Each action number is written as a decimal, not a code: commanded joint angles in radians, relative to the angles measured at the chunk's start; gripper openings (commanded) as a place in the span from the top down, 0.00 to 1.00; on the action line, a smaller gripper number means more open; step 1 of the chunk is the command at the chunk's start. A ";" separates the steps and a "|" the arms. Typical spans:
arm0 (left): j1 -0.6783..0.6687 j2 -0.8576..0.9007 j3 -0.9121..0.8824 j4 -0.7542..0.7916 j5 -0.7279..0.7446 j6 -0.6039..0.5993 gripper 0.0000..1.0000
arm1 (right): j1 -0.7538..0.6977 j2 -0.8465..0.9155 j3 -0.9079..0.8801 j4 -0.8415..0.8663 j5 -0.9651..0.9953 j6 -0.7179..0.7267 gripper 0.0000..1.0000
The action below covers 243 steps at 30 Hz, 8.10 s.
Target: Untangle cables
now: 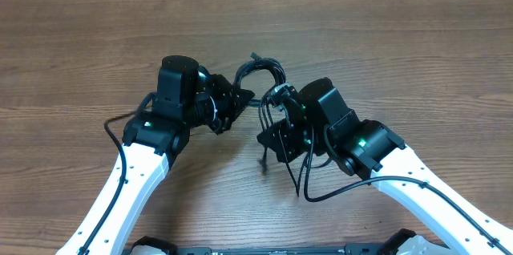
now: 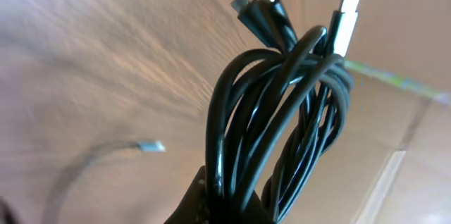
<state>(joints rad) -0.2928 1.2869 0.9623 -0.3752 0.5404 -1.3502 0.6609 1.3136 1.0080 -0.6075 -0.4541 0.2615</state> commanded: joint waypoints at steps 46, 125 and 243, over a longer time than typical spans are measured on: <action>-0.199 -0.019 0.017 0.042 0.185 0.977 0.96 | -0.258 0.013 0.020 0.113 0.011 0.294 0.96; -0.177 -0.019 0.017 -0.040 -0.443 -0.734 0.96 | 0.084 0.085 -0.138 0.371 0.446 0.317 0.27; 0.236 -0.019 0.017 -0.235 0.163 -0.662 0.95 | 0.070 -0.042 -0.137 0.247 0.191 0.078 0.16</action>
<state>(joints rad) -0.0505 1.2747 0.9581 -0.6106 0.6338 -2.0312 0.7044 1.2301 0.8745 -0.3939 -0.2634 0.3630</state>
